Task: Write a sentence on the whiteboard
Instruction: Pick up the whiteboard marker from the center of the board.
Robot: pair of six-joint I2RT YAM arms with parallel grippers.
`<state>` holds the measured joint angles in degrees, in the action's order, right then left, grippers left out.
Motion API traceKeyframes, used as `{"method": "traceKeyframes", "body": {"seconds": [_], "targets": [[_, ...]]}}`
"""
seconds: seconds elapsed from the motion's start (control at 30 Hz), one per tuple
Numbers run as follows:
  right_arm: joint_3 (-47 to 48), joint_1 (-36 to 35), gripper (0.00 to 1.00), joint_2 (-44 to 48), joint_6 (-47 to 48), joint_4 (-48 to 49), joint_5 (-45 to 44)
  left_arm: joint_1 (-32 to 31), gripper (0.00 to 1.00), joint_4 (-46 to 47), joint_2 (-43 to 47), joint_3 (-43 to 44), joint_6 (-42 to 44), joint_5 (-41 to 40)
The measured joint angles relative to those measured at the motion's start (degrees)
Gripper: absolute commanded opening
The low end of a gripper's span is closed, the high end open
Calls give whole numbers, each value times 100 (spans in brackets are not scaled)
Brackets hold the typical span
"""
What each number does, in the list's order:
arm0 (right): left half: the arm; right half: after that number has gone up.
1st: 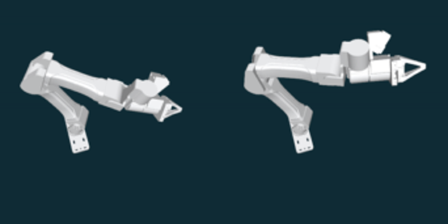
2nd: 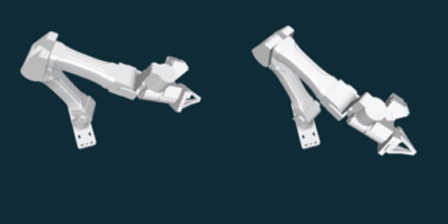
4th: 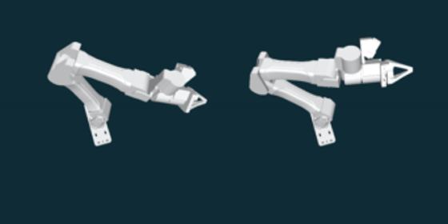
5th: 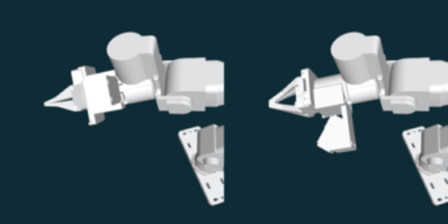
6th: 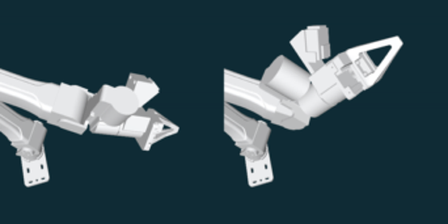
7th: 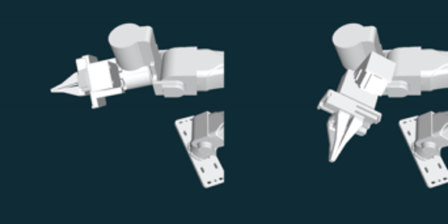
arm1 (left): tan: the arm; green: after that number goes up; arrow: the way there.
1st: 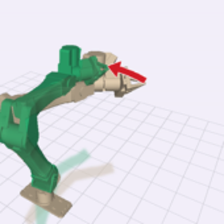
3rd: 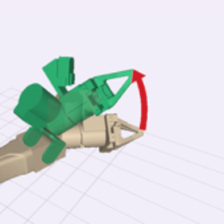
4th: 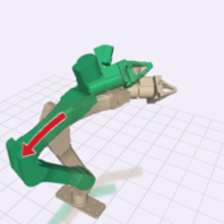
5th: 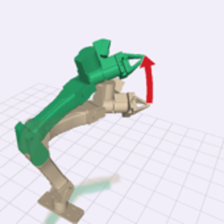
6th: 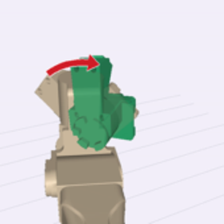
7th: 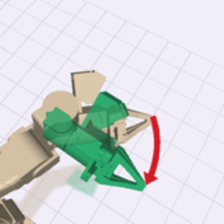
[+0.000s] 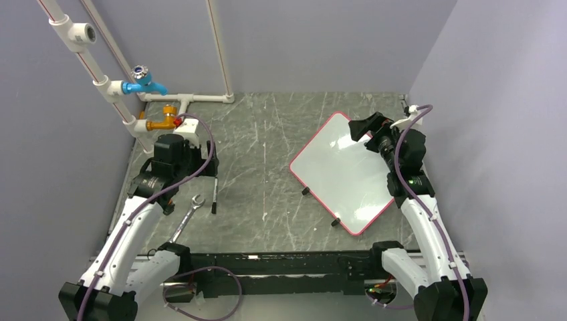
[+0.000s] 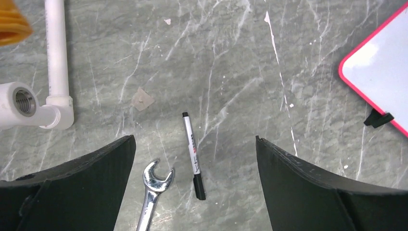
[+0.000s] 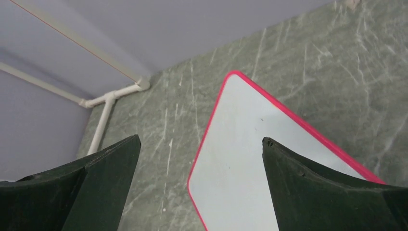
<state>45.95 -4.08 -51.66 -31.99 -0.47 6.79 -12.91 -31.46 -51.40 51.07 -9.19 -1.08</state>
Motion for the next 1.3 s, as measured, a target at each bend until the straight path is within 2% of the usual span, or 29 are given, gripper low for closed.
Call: {"method": "traceKeyframes", "body": {"seconds": [0.2, 0.4, 0.6, 0.87, 1.0, 1.13, 1.3], "targets": [[76, 0, 100, -33, 2, -758, -295, -365, 93, -111, -33, 26, 131, -186], [546, -2, 100, -343, 175, -1521, -466, -625, 89, -275, -177, 85, 164, -533], [743, -22, 100, -638, 297, -1958, -249, -732, 88, -437, -361, 98, 98, -964], [745, -273, 100, -662, 376, -2105, 151, -743, 76, -903, -1408, 420, -234, -1392], [745, -505, 100, -595, 391, -2127, 227, -743, 70, -1067, -1596, 442, -577, -1377], [785, -732, 100, -564, 396, -2166, 234, -745, 65, -839, -1591, 212, -1038, -1353], [994, -1054, 100, -568, 466, -2295, 227, -743, 66, -660, -1880, -223, -1340, -1276]]}}
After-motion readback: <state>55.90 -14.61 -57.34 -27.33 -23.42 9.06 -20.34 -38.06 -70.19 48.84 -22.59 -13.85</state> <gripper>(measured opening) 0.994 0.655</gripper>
